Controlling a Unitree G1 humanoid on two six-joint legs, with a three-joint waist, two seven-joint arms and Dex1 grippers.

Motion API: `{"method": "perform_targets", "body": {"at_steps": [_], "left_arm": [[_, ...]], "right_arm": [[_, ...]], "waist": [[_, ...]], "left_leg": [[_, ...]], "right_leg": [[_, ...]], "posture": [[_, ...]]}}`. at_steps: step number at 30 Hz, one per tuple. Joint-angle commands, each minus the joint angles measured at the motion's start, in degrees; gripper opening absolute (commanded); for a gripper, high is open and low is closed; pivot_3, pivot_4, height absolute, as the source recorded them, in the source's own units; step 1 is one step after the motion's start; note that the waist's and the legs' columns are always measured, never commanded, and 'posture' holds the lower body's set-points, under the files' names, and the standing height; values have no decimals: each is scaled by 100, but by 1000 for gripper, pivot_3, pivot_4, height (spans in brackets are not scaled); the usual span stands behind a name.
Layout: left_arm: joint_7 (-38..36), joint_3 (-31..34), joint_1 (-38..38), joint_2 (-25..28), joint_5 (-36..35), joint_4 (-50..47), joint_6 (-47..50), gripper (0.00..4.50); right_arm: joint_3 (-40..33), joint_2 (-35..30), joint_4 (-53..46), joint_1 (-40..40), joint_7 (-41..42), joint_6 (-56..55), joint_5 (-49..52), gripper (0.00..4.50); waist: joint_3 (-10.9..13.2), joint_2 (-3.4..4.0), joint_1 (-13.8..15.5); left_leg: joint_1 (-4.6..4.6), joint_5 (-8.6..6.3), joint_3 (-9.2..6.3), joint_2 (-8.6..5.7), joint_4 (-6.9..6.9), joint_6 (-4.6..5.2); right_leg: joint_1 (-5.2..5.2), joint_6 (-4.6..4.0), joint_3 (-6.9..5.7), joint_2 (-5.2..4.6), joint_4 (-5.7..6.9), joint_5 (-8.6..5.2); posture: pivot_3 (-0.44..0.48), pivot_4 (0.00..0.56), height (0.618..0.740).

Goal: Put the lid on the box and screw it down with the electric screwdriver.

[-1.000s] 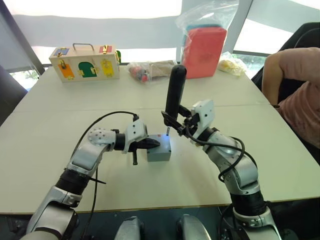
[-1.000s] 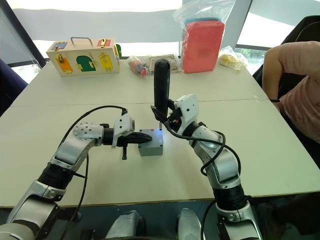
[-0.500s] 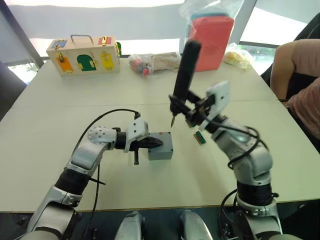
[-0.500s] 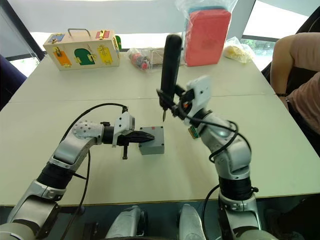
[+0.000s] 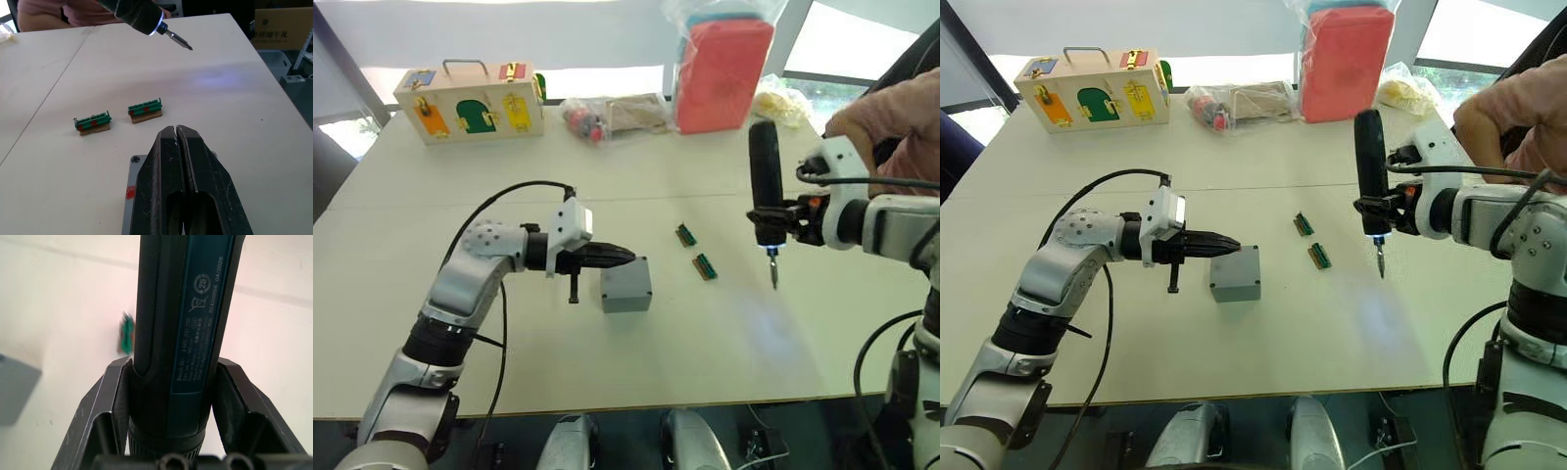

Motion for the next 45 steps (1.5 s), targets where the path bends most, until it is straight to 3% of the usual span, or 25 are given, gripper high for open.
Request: {"method": "perform_targets", "body": {"at_steps": [1, 9, 16, 18, 19, 20, 23, 26, 33, 35, 38, 45], "left_arm": [[103, 181, -99, 2, -142, -301, 30, 0], [307, 286, 123, 145, -195, -651, 213, 0], [425, 474, 404, 485, -266, -1002, 381, 0], [548, 505, 466, 538, -309, -1156, 535, 0], [571, 542, 499, 572, -358, -1208, 586, 0], [596, 540, 511, 599, -364, -1240, 625, 0], [536, 601, 600, 754, -299, -1179, 564, 0], [664, 747, 654, 897, -226, -1031, 577, 0], [878, 865, 858, 1041, 0, -536, 420, 0], [770, 857, 915, 1114, 71, -339, 284, 0], [870, 693, 1114, 1028, 225, -275, 262, 0], [924, 373, 1325, 736, 516, -37, -38, 0]], "right_arm": [[731, -500, 728, -281, 47, 42, -211, 1869], [1393, -140, 2091, -596, 42, 42, -578, 1869], [1538, 325, 2450, -727, 76, 42, -924, 1869], [1529, 399, 2421, -680, 108, -41, -1066, 2843], [1498, 446, 2378, -666, 105, -30, -1117, 2985], [1483, 431, 2292, -658, 159, -26, -1131, 3562], [1464, 409, 1946, -689, 255, -20, -1132, 4360], [1611, 81, 1284, -858, 632, -584, -1197, 4446], [1241, 252, 525, -942, 1217, -1373, -1066, 4446], [1178, 471, 323, -850, 1281, -1541, -1010, 4040], [1288, 797, -658, 112, 1492, -2276, -941, 3216], [1825, 1318, -1362, 1309, 1345, -3082, -1340, 608]], "waist": [[2, -1, 10], [8, 1, -4], [8, 1, 4], [8, 1, -5], [8, 0, 2], [8, 0, 4], [8, 1, 7], [12, 7, 3], [13, 6, 3], [13, 5, 2], [2, -12, 23], [8, -11, 19]], "left_leg": [[0, 0, 0, 0, 1, 0], [0, 0, 9, 0, 1, 0], [0, 1, 6, 0, 4, -1], [0, 1, 8, 0, 5, -1], [0, 1, 8, 0, 6, -1], [0, 1, 7, 0, 7, -1], [1, 1, 8, -1, 10, -2], [2, 2, 8, -2, 11, -2], [5, 1, 6, 1, 10, -2], [5, 2, 8, 1, 12, -2], [5, 2, 7, 1, 10, -3], [3, 3, 9, 2, 24, -4]], "right_leg": [[-1, 0, 0, 3, 1, 0], [-3, 11, 8, 5, 0, 6], [-3, 13, 7, 7, 3, 7], [-3, 15, 8, 7, 3, 8], [-3, 16, 8, 7, 4, 9], [-1, 17, 8, 7, 5, 9], [0, 25, 9, 6, 5, 14], [0, 28, 11, 7, 6, 16], [1, 28, 8, 12, 7, 16], [1, 29, 9, 11, 9, 16], [1, 28, 8, 10, 8, 17], [10, 34, 14, -3, 8, 20]], "posture": [[0, 150, 730], [0, 150, 730], [0, 150, 730], [0, 150, 730], [0, 150, 730], [0, 150, 730], [0, 150, 730], [0, 150, 730], [0, 150, 730], [0, 150, 730], [0, 150, 730], [0, 150, 730]]}}
